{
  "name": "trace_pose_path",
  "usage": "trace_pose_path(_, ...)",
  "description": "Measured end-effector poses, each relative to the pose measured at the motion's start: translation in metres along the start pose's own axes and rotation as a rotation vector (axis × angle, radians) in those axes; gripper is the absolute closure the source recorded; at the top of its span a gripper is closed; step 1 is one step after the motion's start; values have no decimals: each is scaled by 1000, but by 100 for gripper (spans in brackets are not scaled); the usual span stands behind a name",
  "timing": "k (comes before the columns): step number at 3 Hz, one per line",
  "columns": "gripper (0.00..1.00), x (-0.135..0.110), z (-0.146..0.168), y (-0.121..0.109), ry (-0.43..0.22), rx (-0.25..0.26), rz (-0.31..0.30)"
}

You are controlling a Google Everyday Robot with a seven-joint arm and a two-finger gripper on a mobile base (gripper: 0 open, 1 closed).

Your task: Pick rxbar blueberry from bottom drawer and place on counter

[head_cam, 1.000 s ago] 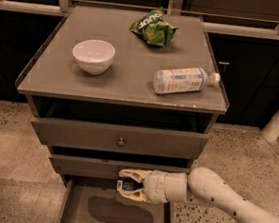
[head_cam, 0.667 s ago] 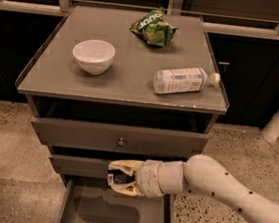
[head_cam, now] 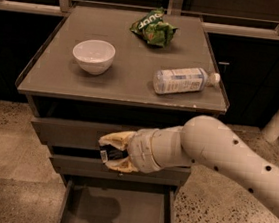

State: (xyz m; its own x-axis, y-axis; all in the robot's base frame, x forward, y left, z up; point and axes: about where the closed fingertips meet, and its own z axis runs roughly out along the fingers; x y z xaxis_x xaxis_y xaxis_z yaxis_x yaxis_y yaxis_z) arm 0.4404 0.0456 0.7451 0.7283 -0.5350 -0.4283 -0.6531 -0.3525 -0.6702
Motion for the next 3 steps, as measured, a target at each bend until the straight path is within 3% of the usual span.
trace_pose_path(1,100,-17,-26,-29,43,-9,-46)
trace_pose_path(2,100,-19,-24,-29,41,-12,-52)
trace_pose_path(3,100,-25,-44,-56,74,-31,-118)
